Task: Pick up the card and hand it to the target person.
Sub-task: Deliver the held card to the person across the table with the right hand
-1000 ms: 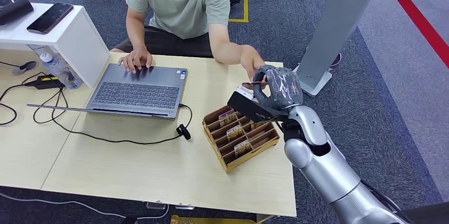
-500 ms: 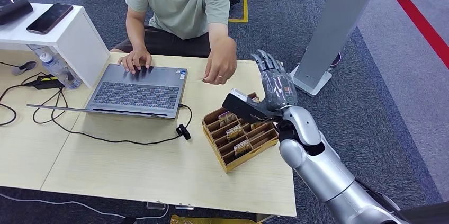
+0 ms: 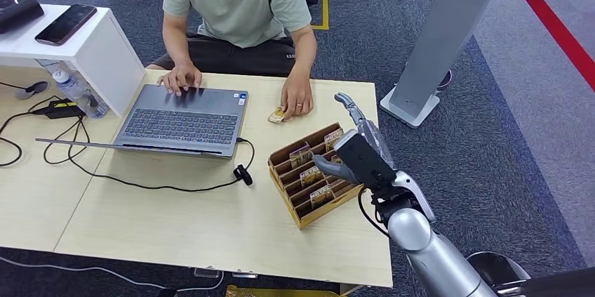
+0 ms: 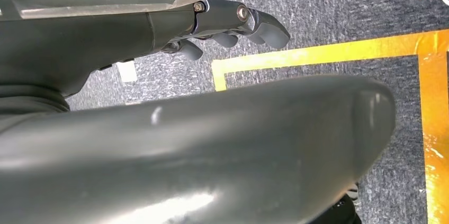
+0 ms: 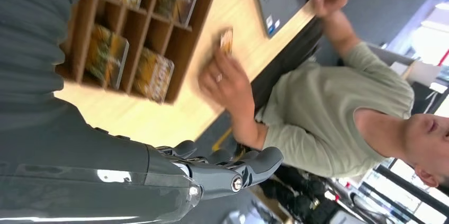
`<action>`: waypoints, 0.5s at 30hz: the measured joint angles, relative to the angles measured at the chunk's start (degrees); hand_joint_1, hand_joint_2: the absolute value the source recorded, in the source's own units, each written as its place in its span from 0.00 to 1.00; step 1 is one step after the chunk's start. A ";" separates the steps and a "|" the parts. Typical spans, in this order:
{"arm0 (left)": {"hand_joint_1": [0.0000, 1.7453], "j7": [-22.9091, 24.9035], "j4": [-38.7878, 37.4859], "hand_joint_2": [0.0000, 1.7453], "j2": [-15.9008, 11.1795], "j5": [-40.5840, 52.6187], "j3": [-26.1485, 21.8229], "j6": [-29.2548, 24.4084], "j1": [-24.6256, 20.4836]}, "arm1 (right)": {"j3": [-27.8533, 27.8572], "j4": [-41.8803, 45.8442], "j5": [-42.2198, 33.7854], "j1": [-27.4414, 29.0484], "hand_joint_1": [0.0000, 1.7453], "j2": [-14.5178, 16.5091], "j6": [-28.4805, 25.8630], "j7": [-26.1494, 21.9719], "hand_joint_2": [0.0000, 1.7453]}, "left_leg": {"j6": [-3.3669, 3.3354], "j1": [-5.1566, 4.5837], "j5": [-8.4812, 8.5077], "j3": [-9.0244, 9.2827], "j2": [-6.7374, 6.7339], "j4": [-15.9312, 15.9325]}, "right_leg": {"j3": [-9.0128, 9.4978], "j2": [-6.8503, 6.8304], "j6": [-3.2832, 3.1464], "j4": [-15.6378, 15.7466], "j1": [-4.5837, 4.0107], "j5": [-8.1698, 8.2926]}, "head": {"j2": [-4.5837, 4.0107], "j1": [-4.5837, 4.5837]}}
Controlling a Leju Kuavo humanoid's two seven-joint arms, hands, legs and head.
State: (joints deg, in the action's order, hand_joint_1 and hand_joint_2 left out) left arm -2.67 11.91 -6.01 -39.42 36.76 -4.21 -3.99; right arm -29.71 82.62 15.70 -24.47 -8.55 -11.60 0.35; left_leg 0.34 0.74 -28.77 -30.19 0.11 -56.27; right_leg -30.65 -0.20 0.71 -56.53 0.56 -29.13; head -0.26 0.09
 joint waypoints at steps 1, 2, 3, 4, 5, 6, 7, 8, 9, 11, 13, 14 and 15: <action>0.00 -0.02 0.00 0.00 0.00 -0.14 0.00 -0.08 0.03 | 0.63 0.83 -2.12 1.39 0.00 -0.34 0.10 -1.00 1.00 | 0.00 0.00 0.00 0.00 0.00 0.00 | 0.00 0.00 0.00 0.00 0.00 0.00 | 0.00 0.00; 0.00 -0.05 0.00 0.00 0.00 -0.25 0.00 -0.15 0.05 | 1.21 1.54 -3.71 2.73 0.00 -0.63 0.15 -1.86 1.00 | 0.00 0.00 0.00 0.00 0.00 0.00 | 0.00 0.00 0.00 0.00 0.00 0.00 | 0.00 0.00; 0.00 -0.10 0.00 0.00 0.00 -0.36 0.00 -0.25 0.06 | 1.80 2.18 -5.00 4.03 0.00 -0.89 0.17 -2.68 1.00 | 0.00 0.00 0.00 0.00 0.00 0.00 | 0.00 0.00 0.00 0.00 0.00 0.00 | 0.00 0.01; 0.00 -0.14 0.00 0.00 0.00 -0.46 0.00 -0.34 0.06 | 2.42 2.79 -6.05 5.32 0.00 -1.14 0.19 -3.45 1.00 | 0.00 0.00 0.00 0.01 0.00 0.00 | 0.00 0.00 0.00 0.01 0.00 0.00 | 0.00 -0.01; 0.00 -0.17 0.00 0.00 0.00 -0.53 0.00 -0.42 0.06 | 3.04 3.36 -6.94 6.65 0.00 -1.37 0.21 -4.19 1.00 | 0.00 0.00 0.00 0.01 0.00 0.00 | 0.00 0.00 0.00 0.01 0.00 0.00 | 0.00 -0.02; 0.00 -0.20 0.00 0.00 0.00 -0.60 0.00 -0.50 0.07 | 3.70 3.92 -7.80 8.09 0.00 -1.59 0.26 -4.92 1.00 | 0.00 0.00 0.00 0.01 0.00 0.00 | 0.01 0.00 0.00 0.01 0.00 0.00 | 0.00 -0.02; 0.00 -0.23 0.00 0.00 0.00 -0.65 0.00 -0.54 0.07 | 4.35 4.37 -8.58 9.52 0.00 -1.77 0.38 -5.57 1.00 | 0.00 0.00 0.00 0.00 0.00 0.00 | 0.01 0.00 0.00 0.01 0.00 0.00 | 0.00 -0.02; 0.00 -0.30 0.00 0.00 0.00 -0.69 0.00 -0.57 0.08 | 4.95 4.71 -9.46 10.91 0.00 -1.91 0.64 -6.25 1.00 | 0.00 0.00 0.00 0.00 0.01 0.00 | 0.01 0.00 0.00 0.00 0.00 0.00 | 0.00 -0.02; 0.00 -0.40 0.00 0.00 0.00 -0.72 0.00 -0.59 0.07 | 5.51 4.97 -10.54 12.23 0.00 -2.02 1.05 -7.00 1.00 | 0.00 0.00 0.00 -0.01 0.00 0.00 | 0.01 0.00 0.00 0.00 0.00 0.00 | 0.00 -0.03; 0.00 -0.73 0.00 0.00 0.00 -0.74 0.00 -0.62 0.05 | 6.53 5.22 -12.97 14.54 0.00 -2.16 1.91 -8.70 1.00 | 0.00 0.00 0.00 0.00 0.00 0.00 | 0.00 0.01 -0.01 0.00 0.00 0.00 | 0.00 -0.08; 0.00 -1.08 0.00 0.00 0.00 -0.75 0.00 -0.71 0.05 | 7.42 5.29 -14.51 16.42 0.00 -2.22 2.08 -10.17 1.00 | 0.01 0.00 0.00 0.00 0.00 0.00 | 0.00 0.01 -0.01 0.00 0.00 -0.01 | 0.00 -0.08; 0.00 -1.22 0.00 0.00 0.00 -0.76 0.00 -0.77 0.05 | 7.83 5.29 -14.84 17.21 0.00 -2.23 1.91 -10.69 1.00 | 0.01 0.00 0.00 -0.01 0.00 0.00 | 0.01 0.01 -0.01 0.00 0.00 -0.01 | 0.00 -0.06; 0.00 -1.34 0.00 0.00 -0.01 -0.76 0.00 -0.84 0.05 | 8.19 5.29 -15.03 17.89 0.00 -2.23 1.71 -11.12 1.00 | 0.01 0.00 0.00 -0.01 0.00 0.00 | 0.01 0.01 -0.01 0.00 0.00 -0.01 | 0.00 -0.05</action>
State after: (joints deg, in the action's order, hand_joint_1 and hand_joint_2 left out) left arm -4.02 11.91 -6.02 -40.19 36.76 -5.04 -3.93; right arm -21.53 87.91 0.67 -6.57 -10.79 -9.89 -10.77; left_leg 0.35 0.74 -28.78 -30.19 0.11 -56.27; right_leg -30.64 -0.19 0.70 -56.53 0.56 -29.14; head -0.26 0.04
